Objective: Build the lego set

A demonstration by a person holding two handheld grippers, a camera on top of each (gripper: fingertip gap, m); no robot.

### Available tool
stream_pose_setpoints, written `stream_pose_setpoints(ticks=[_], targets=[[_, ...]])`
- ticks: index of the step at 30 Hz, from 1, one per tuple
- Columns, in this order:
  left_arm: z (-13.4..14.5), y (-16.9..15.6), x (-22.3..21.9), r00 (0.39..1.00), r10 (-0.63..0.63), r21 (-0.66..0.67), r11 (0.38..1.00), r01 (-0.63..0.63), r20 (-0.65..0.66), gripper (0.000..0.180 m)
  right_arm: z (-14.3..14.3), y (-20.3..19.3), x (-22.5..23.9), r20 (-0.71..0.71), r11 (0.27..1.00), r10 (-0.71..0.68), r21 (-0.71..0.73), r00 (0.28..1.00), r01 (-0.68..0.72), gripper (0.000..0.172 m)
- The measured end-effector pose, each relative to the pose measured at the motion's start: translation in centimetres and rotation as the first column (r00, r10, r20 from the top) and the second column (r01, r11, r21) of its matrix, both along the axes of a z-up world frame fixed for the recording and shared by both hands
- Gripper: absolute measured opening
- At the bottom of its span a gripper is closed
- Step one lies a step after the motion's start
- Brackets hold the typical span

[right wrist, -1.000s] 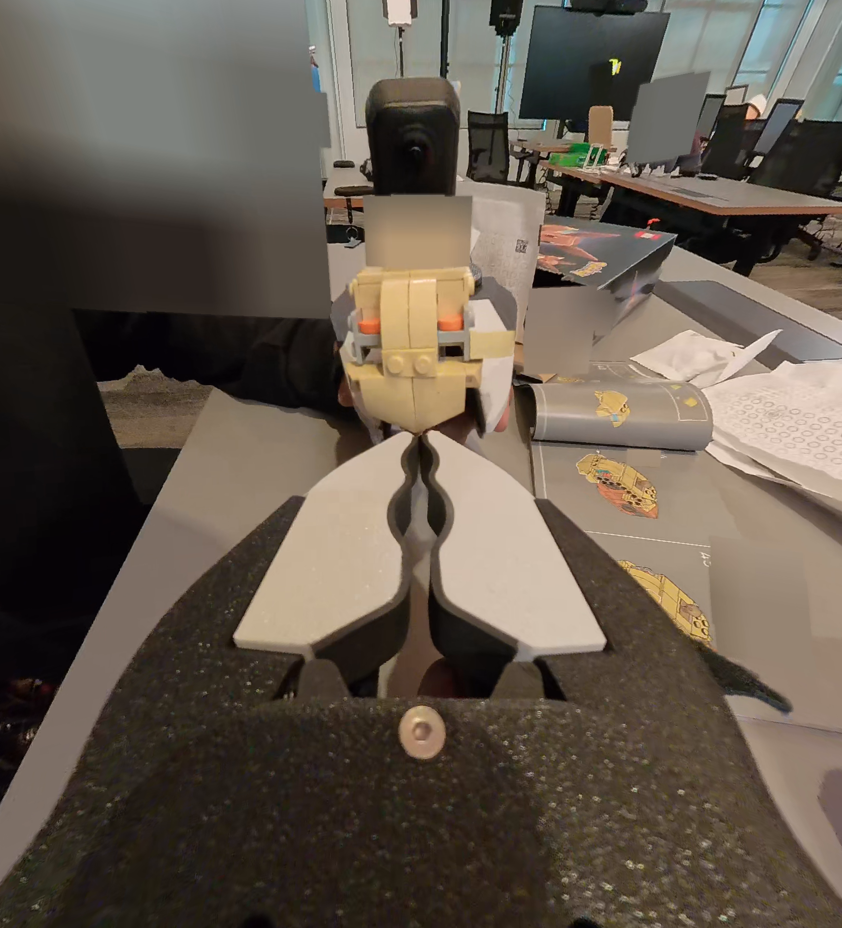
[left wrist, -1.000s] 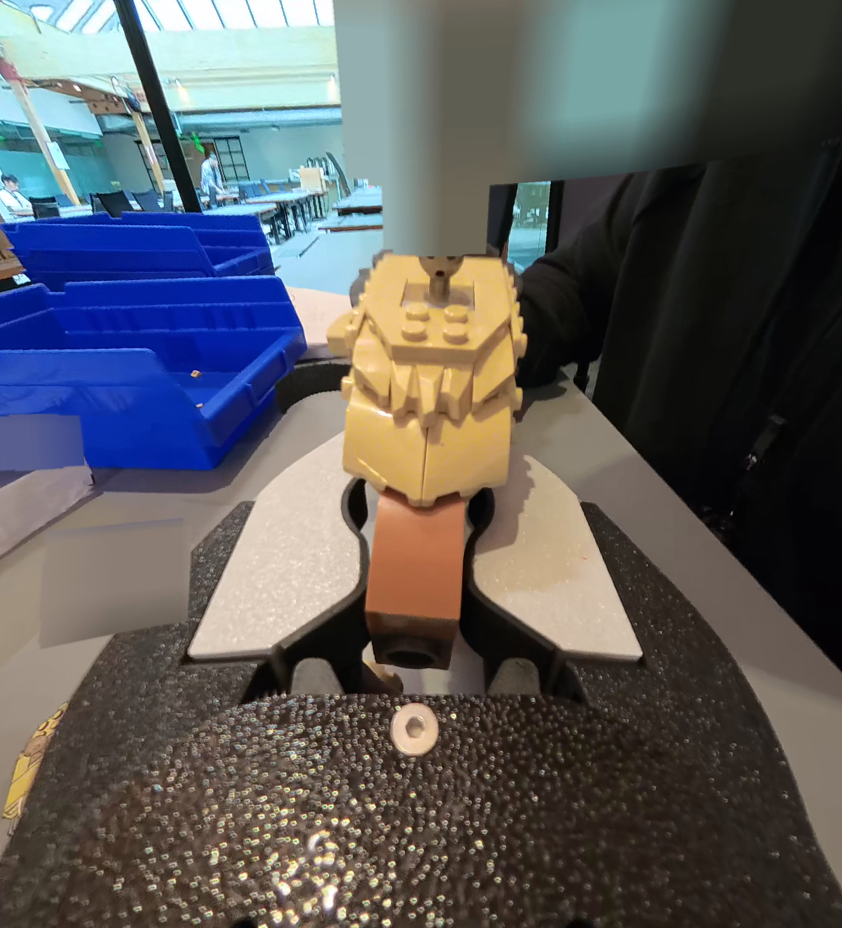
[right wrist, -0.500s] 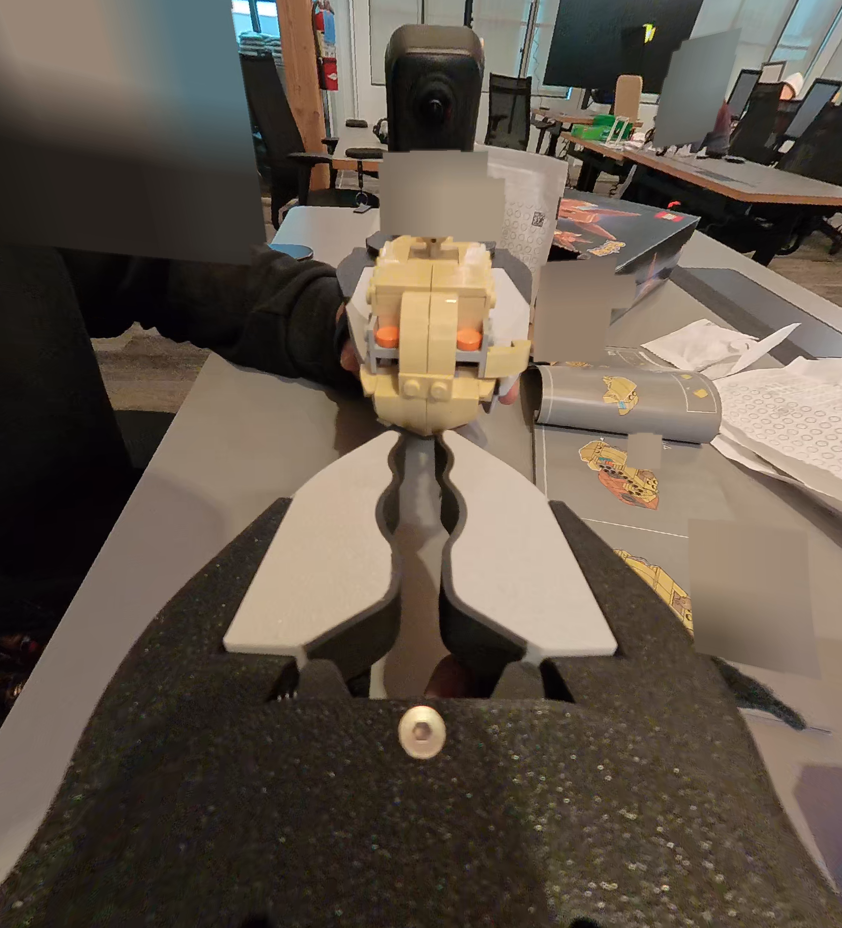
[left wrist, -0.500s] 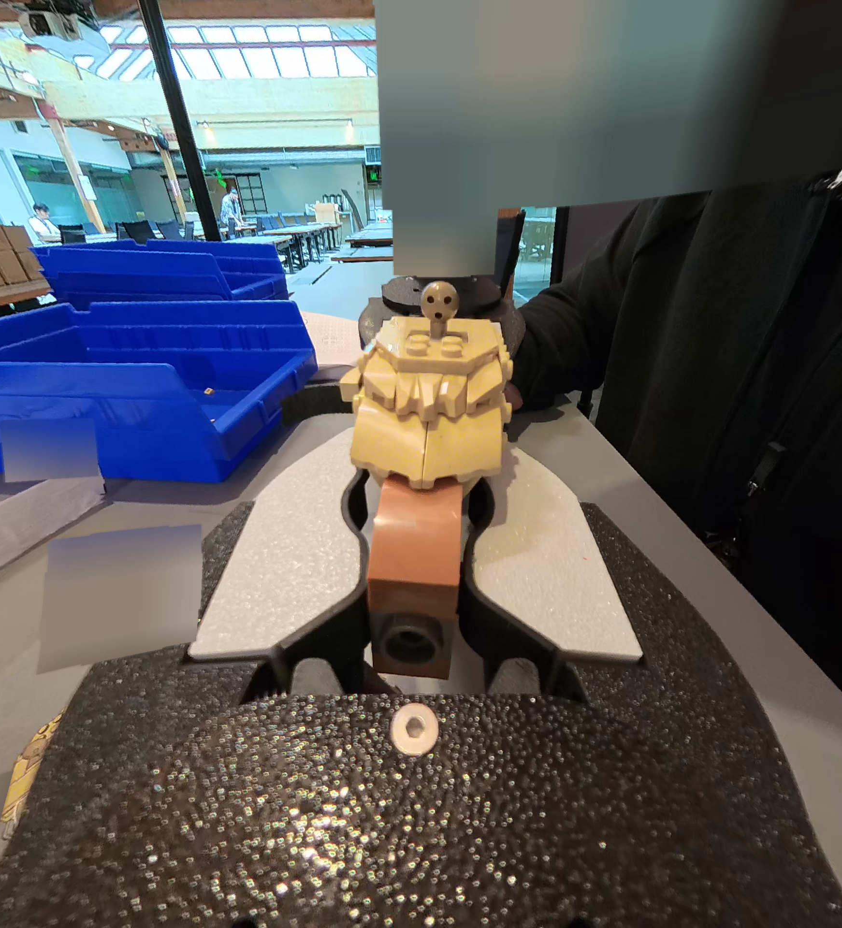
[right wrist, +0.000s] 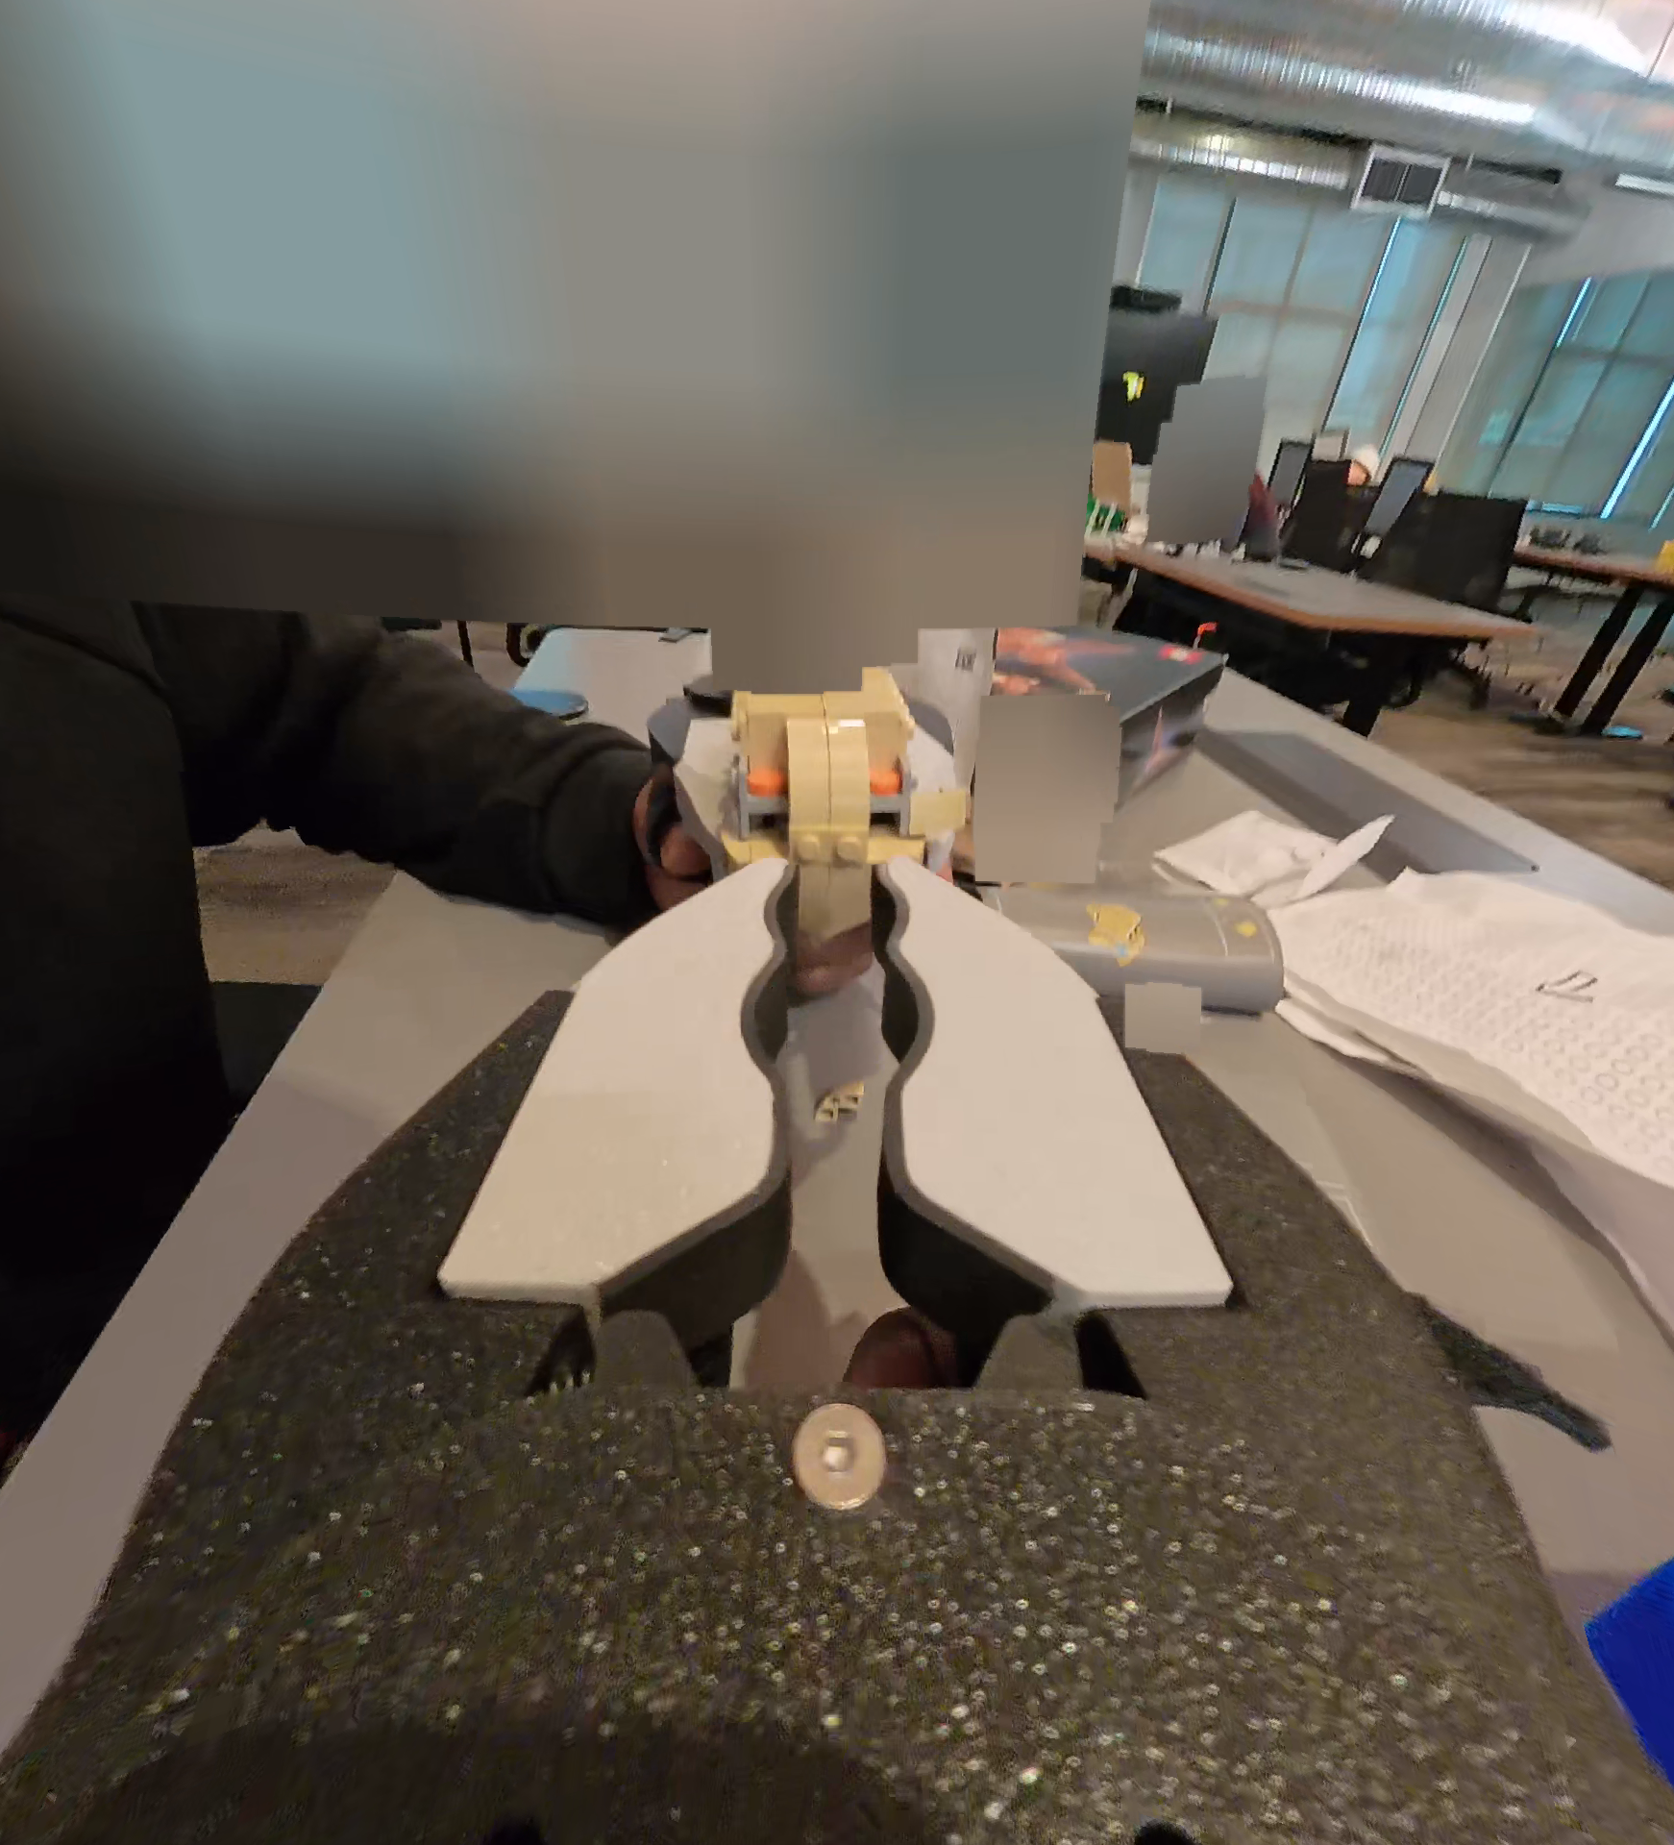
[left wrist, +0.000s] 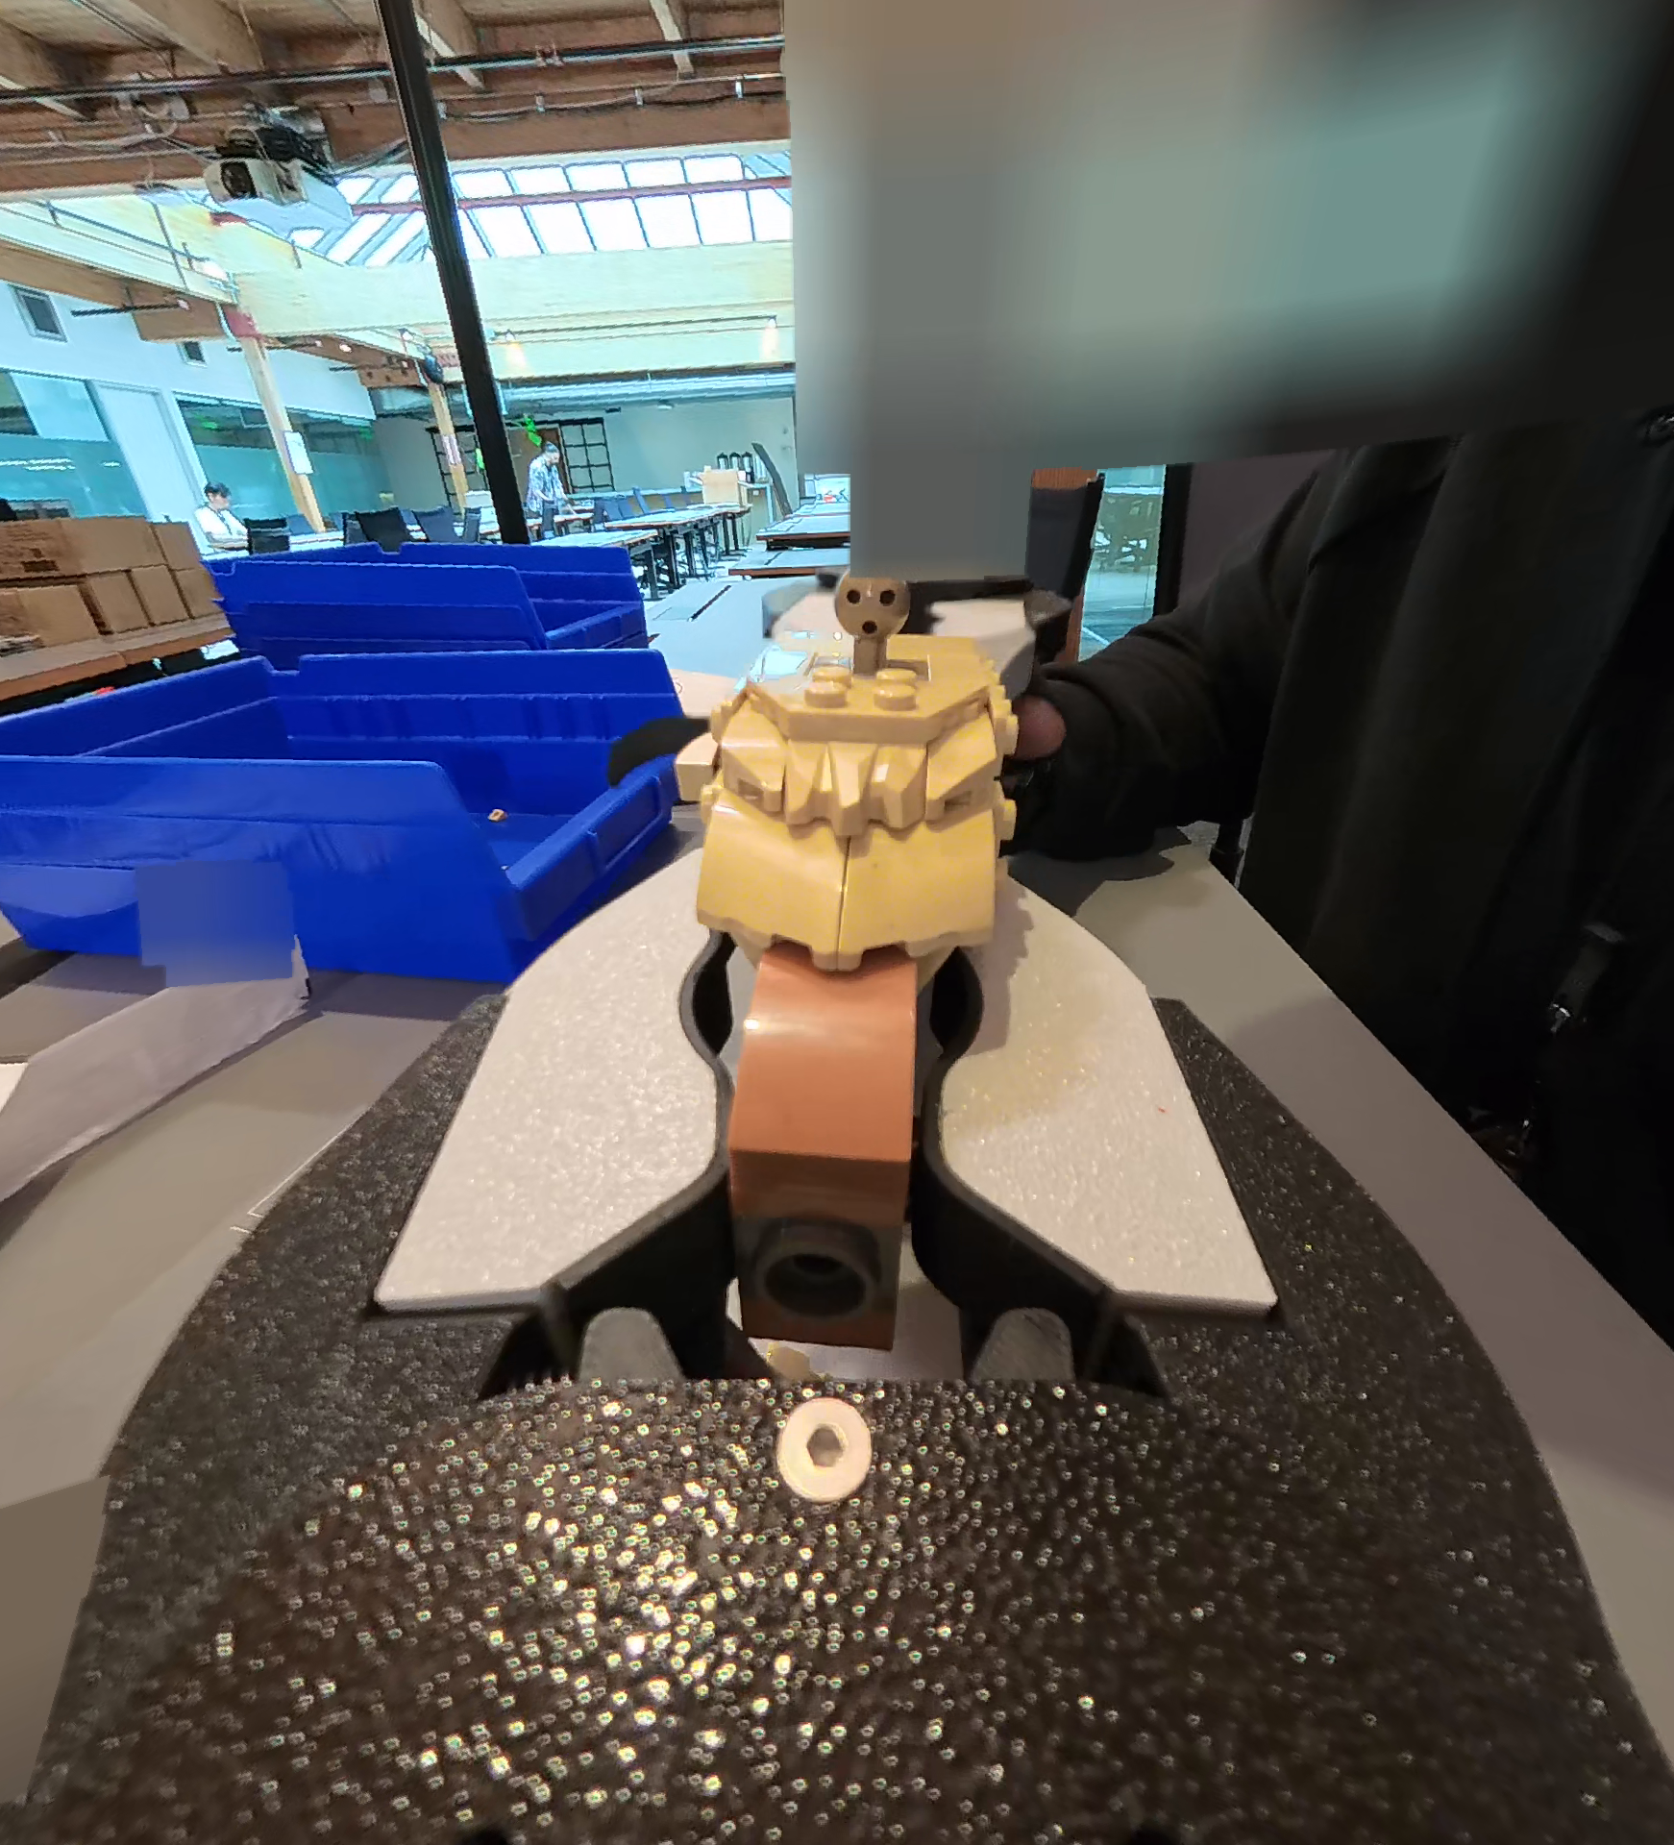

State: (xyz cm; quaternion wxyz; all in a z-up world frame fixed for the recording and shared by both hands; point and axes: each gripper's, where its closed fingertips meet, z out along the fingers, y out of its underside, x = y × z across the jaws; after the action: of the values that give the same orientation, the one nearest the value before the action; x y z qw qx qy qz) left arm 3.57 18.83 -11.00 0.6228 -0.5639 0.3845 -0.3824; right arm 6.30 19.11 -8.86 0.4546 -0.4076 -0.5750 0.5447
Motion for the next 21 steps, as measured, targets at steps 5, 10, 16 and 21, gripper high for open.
stream_pose_setpoints(ticks=[5, 10, 16, 21], targets=[[-0.4, -0.2, 0.3, 1.000, -0.018, -0.006, 1.000, 0.018, -0.023, 0.037, 0.0, -0.3, -0.1, -0.005, 1.000, -0.003, 0.019, 1.000, 0.003, 0.005], [-0.6, -0.4, 0.6, 0.999, -0.032, -0.006, 0.999, 0.032, -0.037, 0.037, -0.6, -0.6, -0.3, 0.024, 1.000, 0.005, 0.030, 1.000, -0.006, 0.001], [-0.8, -0.6, 0.6, 0.998, -0.040, -0.005, 0.999, 0.040, -0.058, 0.037, -0.8, -0.9, -0.3, 0.033, 0.999, 0.013, 0.031, 0.999, -0.014, 0.000], [-1.4, -0.7, 0.8, 0.993, -0.037, -0.002, 0.999, 0.037, -0.112, 0.036, -0.7, -1.0, -0.2, 0.037, 0.999, 0.024, 0.028, 0.999, -0.025, 0.000]])
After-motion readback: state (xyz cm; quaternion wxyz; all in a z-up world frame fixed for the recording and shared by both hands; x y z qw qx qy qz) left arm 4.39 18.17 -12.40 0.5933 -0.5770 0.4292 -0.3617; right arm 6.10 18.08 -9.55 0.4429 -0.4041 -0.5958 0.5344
